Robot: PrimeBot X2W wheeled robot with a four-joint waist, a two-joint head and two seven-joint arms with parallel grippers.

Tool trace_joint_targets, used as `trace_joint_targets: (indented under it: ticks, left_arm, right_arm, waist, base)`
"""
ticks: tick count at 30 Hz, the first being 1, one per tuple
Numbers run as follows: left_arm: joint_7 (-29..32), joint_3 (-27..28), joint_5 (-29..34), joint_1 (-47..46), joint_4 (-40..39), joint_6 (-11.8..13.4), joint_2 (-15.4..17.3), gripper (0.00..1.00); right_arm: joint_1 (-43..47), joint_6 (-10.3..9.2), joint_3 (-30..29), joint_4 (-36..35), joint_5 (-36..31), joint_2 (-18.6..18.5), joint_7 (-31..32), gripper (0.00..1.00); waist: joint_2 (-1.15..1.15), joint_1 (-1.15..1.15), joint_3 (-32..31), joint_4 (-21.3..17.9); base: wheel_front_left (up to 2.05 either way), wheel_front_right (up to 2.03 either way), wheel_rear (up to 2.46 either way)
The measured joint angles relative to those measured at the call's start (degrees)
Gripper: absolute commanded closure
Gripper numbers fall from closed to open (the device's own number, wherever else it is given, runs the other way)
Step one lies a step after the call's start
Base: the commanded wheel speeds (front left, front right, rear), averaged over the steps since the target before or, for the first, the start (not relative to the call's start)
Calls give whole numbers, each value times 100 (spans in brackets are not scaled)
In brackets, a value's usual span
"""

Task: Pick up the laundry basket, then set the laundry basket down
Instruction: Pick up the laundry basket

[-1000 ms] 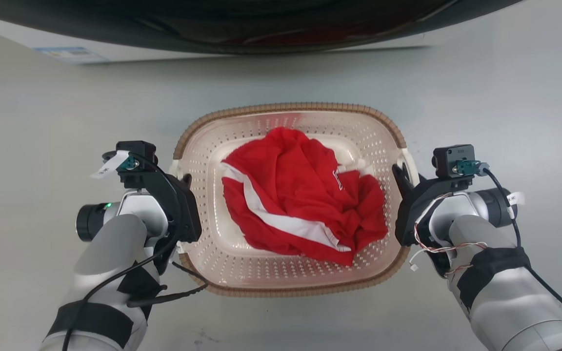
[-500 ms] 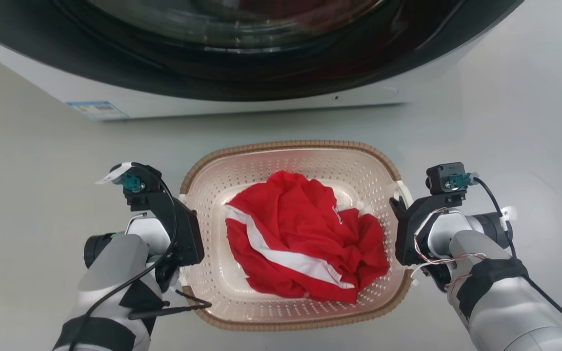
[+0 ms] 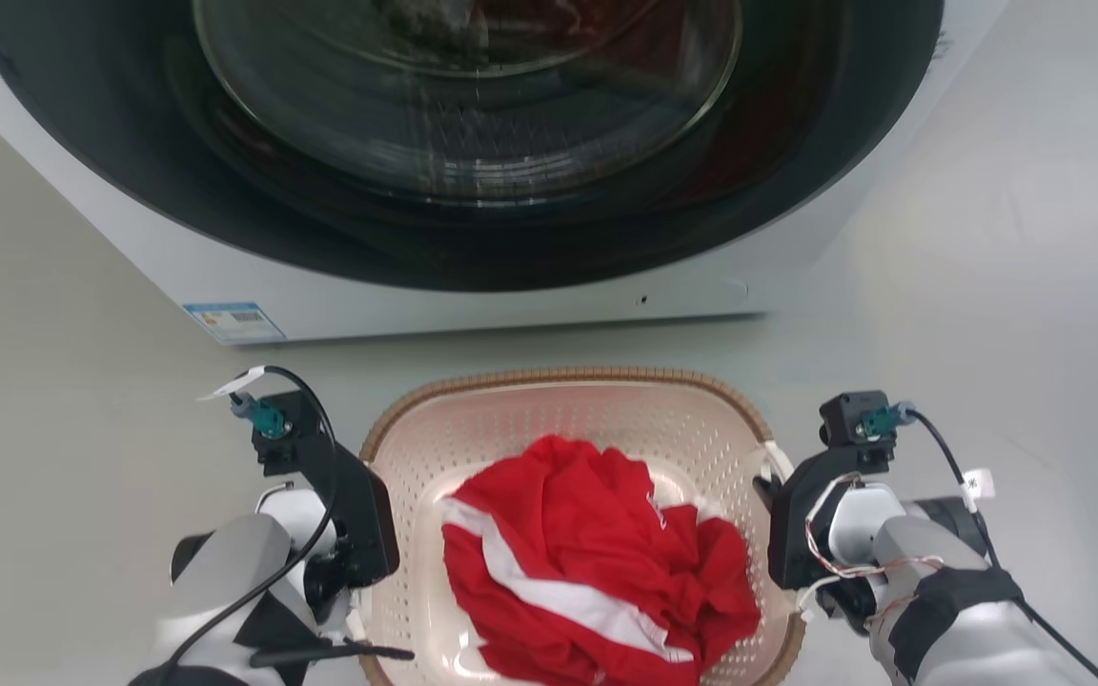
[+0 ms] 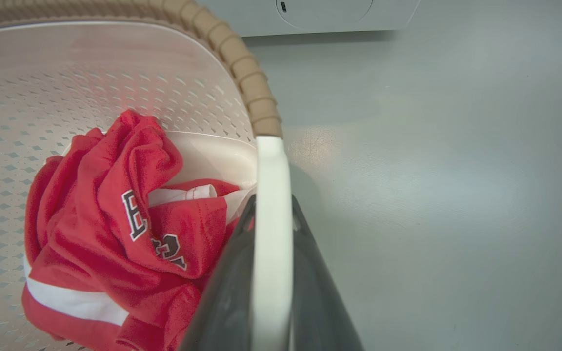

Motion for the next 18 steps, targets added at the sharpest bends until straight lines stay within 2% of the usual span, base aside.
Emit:
trace_joint_targets:
  ticks: [18]
  left_arm:
    - [687,-4,-327,469,96,5,65,100]
  right_arm:
    - [544,-8,553,-350,808,-51,820,100]
  waist:
    - [0,0,-1285,-27]
  base:
    - [0,0,0]
